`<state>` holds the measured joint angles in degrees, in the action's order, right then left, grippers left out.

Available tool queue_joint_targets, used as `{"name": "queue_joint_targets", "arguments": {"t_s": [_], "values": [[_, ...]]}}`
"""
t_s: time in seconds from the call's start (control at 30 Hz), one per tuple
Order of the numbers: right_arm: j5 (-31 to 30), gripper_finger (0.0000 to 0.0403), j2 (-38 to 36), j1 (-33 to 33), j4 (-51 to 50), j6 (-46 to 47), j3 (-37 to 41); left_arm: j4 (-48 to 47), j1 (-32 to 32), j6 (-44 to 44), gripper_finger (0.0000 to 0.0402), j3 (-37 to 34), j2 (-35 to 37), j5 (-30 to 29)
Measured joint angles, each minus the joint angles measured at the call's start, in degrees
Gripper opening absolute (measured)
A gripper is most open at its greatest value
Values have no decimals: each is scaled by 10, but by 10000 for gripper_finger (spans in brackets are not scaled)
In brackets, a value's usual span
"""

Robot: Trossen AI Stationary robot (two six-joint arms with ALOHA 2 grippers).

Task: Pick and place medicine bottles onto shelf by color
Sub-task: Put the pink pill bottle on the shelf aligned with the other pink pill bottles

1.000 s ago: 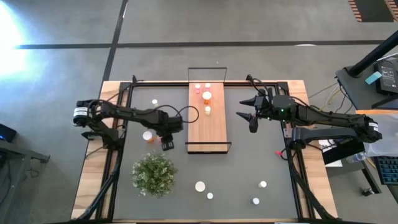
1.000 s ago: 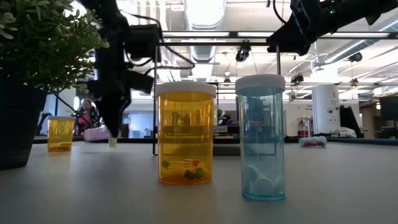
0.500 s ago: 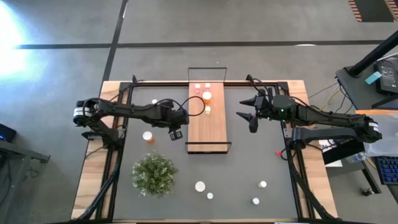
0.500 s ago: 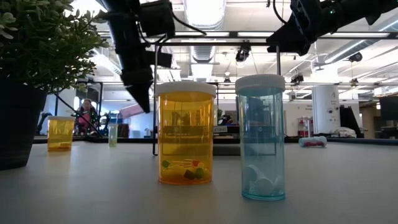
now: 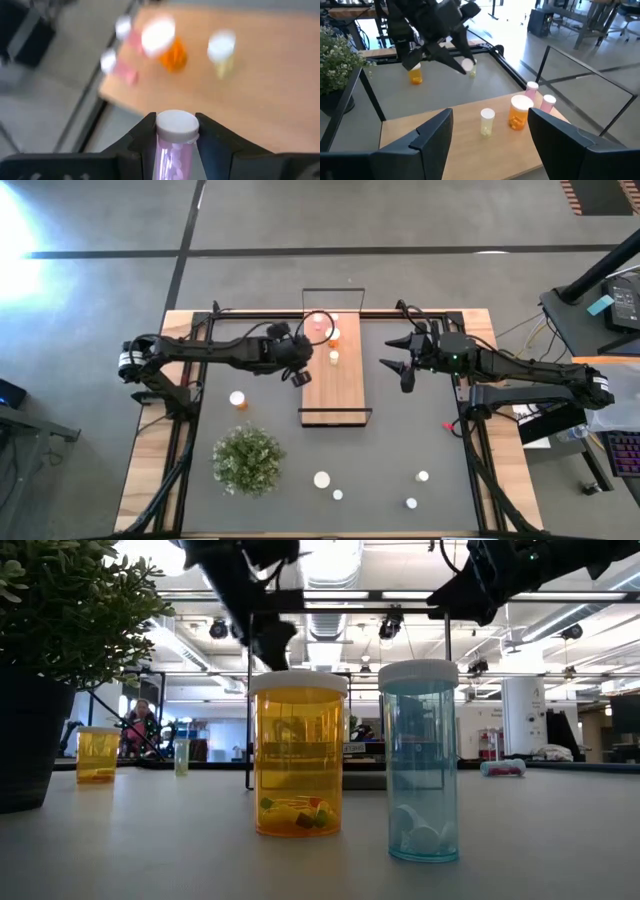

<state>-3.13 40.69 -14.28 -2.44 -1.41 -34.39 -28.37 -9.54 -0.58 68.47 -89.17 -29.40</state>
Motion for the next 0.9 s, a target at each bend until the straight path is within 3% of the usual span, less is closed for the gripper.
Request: {"name": "queue_joint_targets", "arguments": {"t_s": [0.3,0.53,0.9], "values": [[0,249,0,0,57,-46,0,236,-2,-93,102,4,0,29],[0,249,0,0,94,-47,0,402,-2,-94,102,-18,1,149],[0,249,0,0,139,-1,0,620,-2,-97,103,-24,-20,275]]}}
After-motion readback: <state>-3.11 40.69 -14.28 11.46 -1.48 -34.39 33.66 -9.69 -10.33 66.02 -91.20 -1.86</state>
